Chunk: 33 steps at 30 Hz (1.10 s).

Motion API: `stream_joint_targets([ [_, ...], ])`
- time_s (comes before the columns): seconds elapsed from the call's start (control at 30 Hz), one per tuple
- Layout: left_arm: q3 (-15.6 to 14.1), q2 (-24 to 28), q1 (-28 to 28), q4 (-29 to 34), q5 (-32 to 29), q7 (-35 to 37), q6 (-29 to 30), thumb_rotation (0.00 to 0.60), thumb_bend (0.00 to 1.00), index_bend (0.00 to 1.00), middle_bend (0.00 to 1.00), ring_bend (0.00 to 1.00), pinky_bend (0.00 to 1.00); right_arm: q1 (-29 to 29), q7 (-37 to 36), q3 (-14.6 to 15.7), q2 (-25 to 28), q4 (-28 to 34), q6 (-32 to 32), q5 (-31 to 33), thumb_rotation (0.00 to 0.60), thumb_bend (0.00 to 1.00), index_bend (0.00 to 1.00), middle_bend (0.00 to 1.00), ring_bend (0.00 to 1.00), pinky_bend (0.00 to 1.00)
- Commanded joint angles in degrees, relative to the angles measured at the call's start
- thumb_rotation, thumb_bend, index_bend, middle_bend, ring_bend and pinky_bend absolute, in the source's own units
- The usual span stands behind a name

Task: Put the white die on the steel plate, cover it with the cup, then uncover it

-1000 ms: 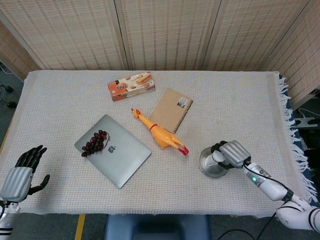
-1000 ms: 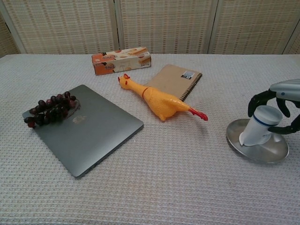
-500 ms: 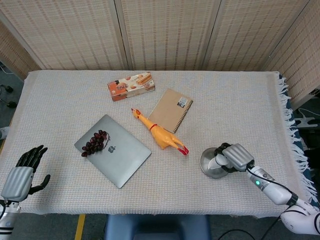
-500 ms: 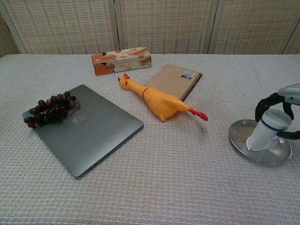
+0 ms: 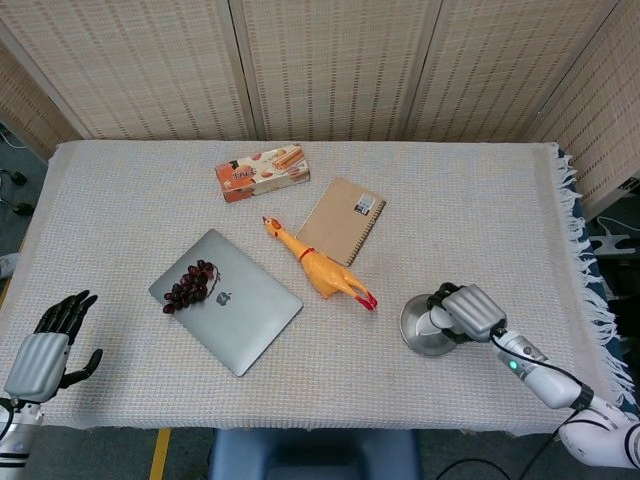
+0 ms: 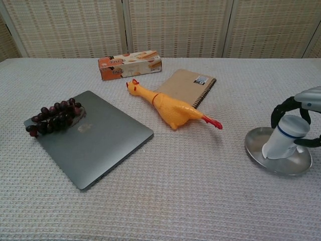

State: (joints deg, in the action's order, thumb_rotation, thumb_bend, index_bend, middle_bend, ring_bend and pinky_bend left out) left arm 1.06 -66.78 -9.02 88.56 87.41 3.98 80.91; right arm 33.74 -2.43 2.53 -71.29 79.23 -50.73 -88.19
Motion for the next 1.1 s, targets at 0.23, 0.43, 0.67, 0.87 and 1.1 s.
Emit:
stream_joint_targets([
  [0.23, -0.26, 0.04, 0.28, 0.2, 0.37, -0.19, 0.55, 0.6, 0.38, 0.0, 0.0, 0.0, 0.11, -1.52, 7.06, 0.02, 0.0, 1.99, -2.39, 1.07, 0.6, 0.31, 0.49, 0.38, 0.19, 0.45],
  [0.43, -0.19, 0.07, 0.2, 0.51, 0.3, -0.38, 0.46, 0.6, 0.38, 0.0, 0.0, 0.0, 0.11, -0.82, 1.71, 2.0, 5.35, 7.75, 0.56, -0.1, 0.6, 0.31, 0.49, 0.38, 0.19, 0.46],
  [0.67, -0.41, -0.25, 0.12, 0.29, 0.48, -0.77, 0.24, 0.6, 0.38, 0.0, 0.0, 0.0, 0.11, 0.02, 5.64, -0.87, 1.66, 4.37, 0.66, 2.85, 0.6, 0.31, 0.49, 0.38, 0.19, 0.48],
  [0.87, -0.33, -0.16, 0.16, 0.36, 0.37, -0.76, 0.36, 0.6, 0.38, 0.0, 0.0, 0.0, 0.11, 1.39, 8.03, -2.84, -1.09, 1.17, 2.99, 6.52, 0.6, 0.31, 0.49, 0.38, 0.19, 0.48],
  [1.1, -0.45, 0.02, 0.38, 0.36, 0.68, -0.43, 0.82, 0.6, 0.38, 0.0, 0.0, 0.0, 0.11, 0.24, 4.53, -1.42, 0.0, 2.97, 1.21, 4.15, 0.6, 0.31, 0.48, 0.38, 0.19, 0.48],
])
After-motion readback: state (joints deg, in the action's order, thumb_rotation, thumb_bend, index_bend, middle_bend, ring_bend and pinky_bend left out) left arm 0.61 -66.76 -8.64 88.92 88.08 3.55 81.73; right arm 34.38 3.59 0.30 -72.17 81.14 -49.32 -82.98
